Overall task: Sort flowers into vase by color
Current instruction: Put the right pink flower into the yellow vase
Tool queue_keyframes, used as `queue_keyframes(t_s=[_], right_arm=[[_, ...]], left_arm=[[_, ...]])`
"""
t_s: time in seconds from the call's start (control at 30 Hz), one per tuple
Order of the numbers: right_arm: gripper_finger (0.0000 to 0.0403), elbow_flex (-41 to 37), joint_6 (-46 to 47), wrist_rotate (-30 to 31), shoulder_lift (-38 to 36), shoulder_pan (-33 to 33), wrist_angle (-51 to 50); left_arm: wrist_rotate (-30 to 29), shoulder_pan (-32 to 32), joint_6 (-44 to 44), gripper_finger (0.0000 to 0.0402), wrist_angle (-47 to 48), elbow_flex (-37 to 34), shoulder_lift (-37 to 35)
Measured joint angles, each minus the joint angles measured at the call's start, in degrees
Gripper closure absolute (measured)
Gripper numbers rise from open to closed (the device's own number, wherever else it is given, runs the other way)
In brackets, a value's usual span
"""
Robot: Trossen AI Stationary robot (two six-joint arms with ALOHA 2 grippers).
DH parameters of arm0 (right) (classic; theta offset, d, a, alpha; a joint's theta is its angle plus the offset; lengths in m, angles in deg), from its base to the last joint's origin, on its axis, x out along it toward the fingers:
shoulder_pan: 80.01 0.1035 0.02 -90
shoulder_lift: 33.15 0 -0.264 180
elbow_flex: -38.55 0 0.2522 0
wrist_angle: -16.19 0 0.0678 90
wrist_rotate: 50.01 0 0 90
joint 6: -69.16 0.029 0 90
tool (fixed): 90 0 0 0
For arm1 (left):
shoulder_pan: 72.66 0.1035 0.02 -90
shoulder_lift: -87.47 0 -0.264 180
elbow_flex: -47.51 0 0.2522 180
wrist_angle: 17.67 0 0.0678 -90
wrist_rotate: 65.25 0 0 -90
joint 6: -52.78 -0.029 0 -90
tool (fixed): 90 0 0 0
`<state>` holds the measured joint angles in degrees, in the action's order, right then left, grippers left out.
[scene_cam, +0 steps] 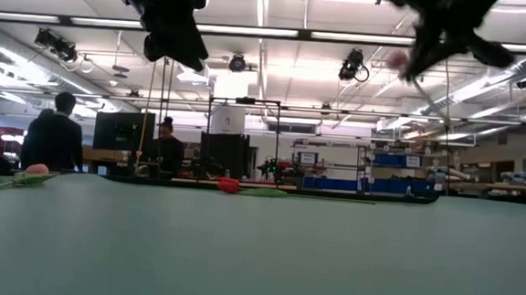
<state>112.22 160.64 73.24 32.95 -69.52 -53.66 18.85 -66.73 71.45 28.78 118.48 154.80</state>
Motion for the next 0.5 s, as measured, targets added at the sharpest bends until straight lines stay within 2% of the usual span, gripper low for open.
queue_keyframes(t_s=[0.13, 0.27, 0.4, 0.5], right_arm=[[0.038, 6.58, -22.32, 4.16, -1.21, 1.32, -0.05], [0.0385, 10.8, -39.97, -1.67, -2.2, 2.1, -1.29], [0.0386, 14.19, -44.7, -7.13, -3.59, 2.76, -5.95], [0.0386, 15.82, -46.02, -6.74, -5.52, 4.15, -11.04]], left_arm=[[-0.8, 0.0, 0.09, 0.023, -2.81, 0.0, 0.0], [-0.89, 0.0, 0.22, 0.023, -4.47, 0.0, 0.0], [-0.89, -0.15, 2.12, 0.023, -5.15, 0.0, 0.0], [-0.91, -0.15, 3.9, 0.023, -5.13, 0.0, 0.0]])
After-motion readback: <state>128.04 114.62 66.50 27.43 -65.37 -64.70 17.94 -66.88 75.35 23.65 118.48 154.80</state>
